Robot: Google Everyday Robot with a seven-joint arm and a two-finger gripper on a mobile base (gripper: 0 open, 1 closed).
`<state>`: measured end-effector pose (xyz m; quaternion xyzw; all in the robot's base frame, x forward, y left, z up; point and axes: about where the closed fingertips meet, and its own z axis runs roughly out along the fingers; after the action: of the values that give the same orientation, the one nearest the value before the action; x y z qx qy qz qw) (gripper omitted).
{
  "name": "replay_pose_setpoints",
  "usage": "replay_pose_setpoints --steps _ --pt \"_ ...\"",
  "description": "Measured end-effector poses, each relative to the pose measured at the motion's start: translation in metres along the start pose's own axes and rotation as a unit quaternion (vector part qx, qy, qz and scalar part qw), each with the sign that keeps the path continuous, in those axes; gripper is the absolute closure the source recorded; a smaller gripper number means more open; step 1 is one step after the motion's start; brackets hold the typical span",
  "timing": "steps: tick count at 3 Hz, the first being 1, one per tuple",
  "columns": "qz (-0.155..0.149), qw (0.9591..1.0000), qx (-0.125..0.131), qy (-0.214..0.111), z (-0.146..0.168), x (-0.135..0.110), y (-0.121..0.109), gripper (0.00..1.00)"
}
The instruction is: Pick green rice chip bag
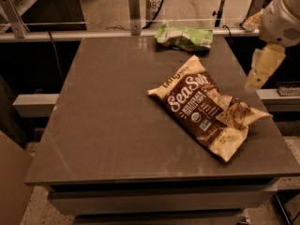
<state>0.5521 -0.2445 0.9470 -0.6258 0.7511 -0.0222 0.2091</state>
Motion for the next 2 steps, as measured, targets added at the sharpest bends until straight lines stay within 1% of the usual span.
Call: replay_pose_setpoints --steps 1,2 --pt "0.007 0.9999 0.001 -0.009 0.016 0.006 -0.019 0.0" --pt "0.025 0.9997 0.0 -0.001 0.027 0.008 -0.026 0.0"
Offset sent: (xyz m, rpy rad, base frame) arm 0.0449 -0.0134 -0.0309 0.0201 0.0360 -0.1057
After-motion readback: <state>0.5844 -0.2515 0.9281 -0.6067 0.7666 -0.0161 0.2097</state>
